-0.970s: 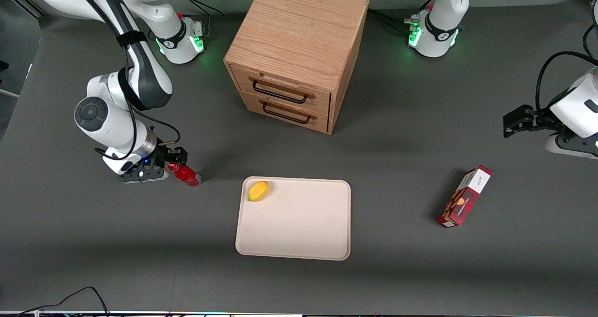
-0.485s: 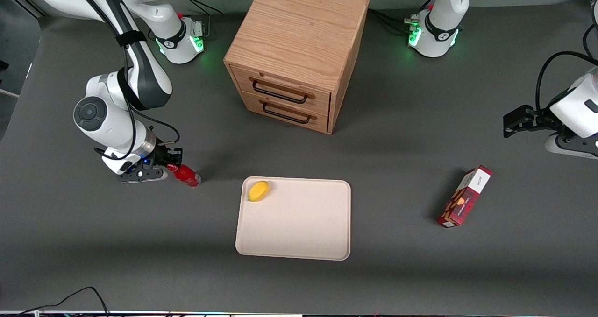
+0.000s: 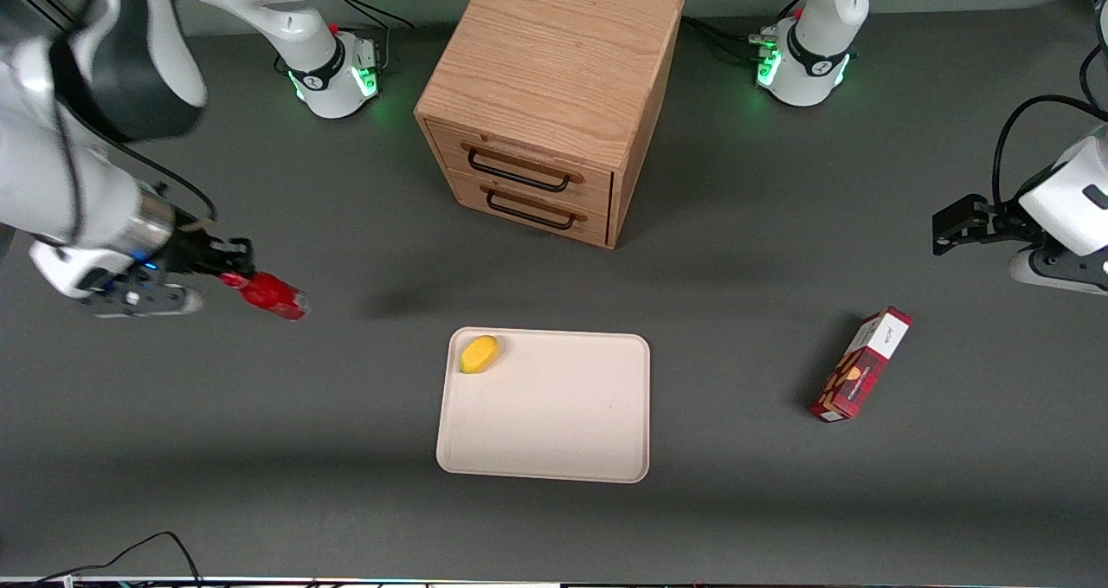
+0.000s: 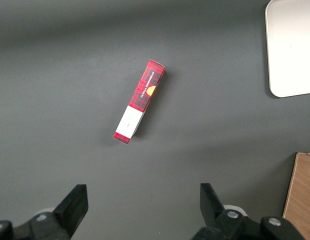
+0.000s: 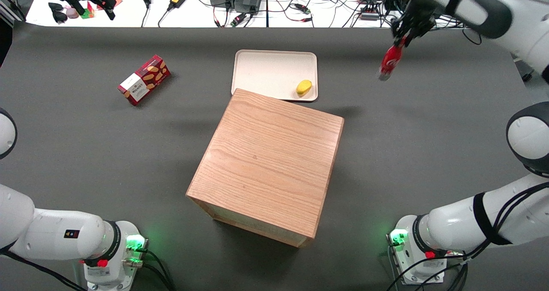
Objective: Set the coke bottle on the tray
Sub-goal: 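Close the right gripper on the bottle's cap end and lift it, then carry the bottle to the white tray's edge and lower it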
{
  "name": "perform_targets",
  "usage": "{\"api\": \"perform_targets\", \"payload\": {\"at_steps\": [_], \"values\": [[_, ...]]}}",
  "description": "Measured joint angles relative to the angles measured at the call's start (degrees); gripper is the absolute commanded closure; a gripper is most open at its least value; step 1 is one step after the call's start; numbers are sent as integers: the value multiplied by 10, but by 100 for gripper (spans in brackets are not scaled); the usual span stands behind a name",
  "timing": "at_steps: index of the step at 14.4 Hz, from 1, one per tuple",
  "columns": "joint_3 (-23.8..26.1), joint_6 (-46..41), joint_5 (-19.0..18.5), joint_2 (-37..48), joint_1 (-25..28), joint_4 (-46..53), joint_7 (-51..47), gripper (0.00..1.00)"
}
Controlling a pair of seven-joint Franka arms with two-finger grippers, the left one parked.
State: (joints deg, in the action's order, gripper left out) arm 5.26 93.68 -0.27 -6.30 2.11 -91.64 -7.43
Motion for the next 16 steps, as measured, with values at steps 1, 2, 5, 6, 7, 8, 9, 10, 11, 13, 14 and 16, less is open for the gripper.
{"api": "perform_targets", "payload": {"at_steps": [1,2,5,6,7,8,9,10,11,13,14,16], "values": [[0,-34,2,1,-1,35,0,100],[0,-60,5,1,-1,65,0,100],[0,-83,17,-2,-1,109,0,100],[1,-80,21,-8,-1,110,-1,100],[1,-69,27,-19,1,110,-2,100],[3,-49,31,-35,2,110,-2,100],[6,-27,32,-54,6,111,0,100],[10,-6,32,-76,13,112,1,100],[14,19,32,-100,26,117,4,100],[16,61,14,-145,64,133,8,100],[17,82,7,-167,84,142,8,100],[17,136,2,-208,111,154,3,100]]}}
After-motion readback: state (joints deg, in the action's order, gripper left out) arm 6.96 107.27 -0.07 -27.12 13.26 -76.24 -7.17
